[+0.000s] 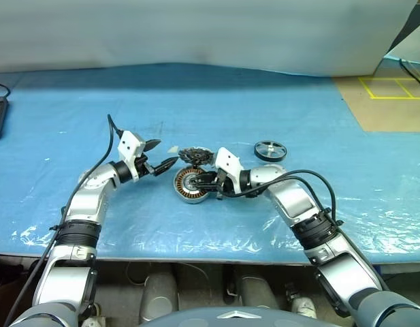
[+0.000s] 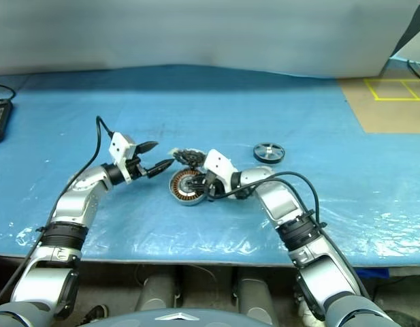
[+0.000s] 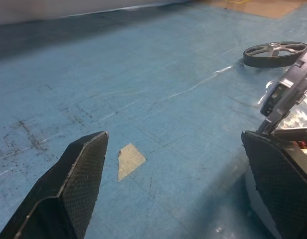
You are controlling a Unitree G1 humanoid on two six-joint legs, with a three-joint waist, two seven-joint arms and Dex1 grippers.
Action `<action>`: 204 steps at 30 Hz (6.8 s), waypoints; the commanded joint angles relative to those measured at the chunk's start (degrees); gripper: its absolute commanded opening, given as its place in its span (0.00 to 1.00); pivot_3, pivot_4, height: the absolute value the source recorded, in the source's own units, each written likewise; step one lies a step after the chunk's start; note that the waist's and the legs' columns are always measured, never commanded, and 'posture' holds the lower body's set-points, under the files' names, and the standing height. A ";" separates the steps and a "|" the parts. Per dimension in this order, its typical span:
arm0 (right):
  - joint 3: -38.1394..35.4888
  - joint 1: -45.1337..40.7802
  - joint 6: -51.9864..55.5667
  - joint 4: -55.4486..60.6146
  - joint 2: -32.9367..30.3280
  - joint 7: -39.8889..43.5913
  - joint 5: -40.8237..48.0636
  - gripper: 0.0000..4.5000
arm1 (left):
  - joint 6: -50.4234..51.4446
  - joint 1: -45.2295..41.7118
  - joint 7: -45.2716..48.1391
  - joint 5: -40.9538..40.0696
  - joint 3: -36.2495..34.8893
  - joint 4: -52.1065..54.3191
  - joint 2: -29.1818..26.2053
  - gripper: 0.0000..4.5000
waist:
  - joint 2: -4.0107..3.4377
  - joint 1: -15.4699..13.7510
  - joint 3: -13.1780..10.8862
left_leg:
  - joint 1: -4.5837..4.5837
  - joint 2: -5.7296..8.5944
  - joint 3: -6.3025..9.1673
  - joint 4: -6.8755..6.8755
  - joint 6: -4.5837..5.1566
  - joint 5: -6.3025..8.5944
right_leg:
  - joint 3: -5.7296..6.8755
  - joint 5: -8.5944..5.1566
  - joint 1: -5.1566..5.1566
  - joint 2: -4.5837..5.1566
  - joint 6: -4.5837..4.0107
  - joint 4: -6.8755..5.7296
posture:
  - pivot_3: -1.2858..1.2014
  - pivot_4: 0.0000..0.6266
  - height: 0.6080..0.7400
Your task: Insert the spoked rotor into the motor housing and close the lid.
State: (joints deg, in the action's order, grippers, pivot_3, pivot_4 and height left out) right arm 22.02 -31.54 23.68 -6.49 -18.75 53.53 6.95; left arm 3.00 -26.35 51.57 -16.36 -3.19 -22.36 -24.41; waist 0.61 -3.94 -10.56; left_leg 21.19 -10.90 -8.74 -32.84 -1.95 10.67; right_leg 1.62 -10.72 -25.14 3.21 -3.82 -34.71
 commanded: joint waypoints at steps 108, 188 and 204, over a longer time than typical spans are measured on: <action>-0.98 -2.26 3.87 3.48 0.92 -3.85 -1.59 0.00 | -1.28 0.63 -2.32 0.96 -0.60 2.06 -0.54 1.00 | 0.00 0.06 0.00 | -0.02 0.00 -0.01 0.07 -0.02 0.00 | -0.01 0.00 -0.01 0.00 0.00 0.02 | 0.52 0.24 1.00; 8.04 -4.16 -1.18 6.79 -4.39 -0.19 -16.42 0.00 | -1.33 0.98 -2.56 0.99 -0.42 2.13 -0.55 1.00 | 0.01 -0.02 0.00 | -0.18 0.03 0.01 0.05 0.00 0.00 | -0.03 -0.01 0.14 0.02 0.02 -0.01 | 0.52 0.24 1.00; 5.07 -5.47 0.48 6.90 -1.74 -0.20 -13.44 0.00 | -1.56 0.69 -2.51 1.24 -0.36 1.57 -0.68 1.00 | 0.01 0.14 0.00 | -0.08 0.01 0.00 0.07 -0.01 0.00 | -0.03 -0.01 0.03 0.00 0.00 0.00 | 0.52 0.24 1.00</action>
State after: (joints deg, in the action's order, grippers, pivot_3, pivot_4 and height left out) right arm 28.14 -36.41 24.45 -1.10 -21.03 53.33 -7.68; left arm 2.34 -25.04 49.02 -15.08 -3.02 -22.03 -24.56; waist 0.62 -3.80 -10.55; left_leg 21.11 -10.90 -8.74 -32.77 -1.96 10.67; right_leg 1.59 -10.72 -25.11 3.21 -3.82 -34.72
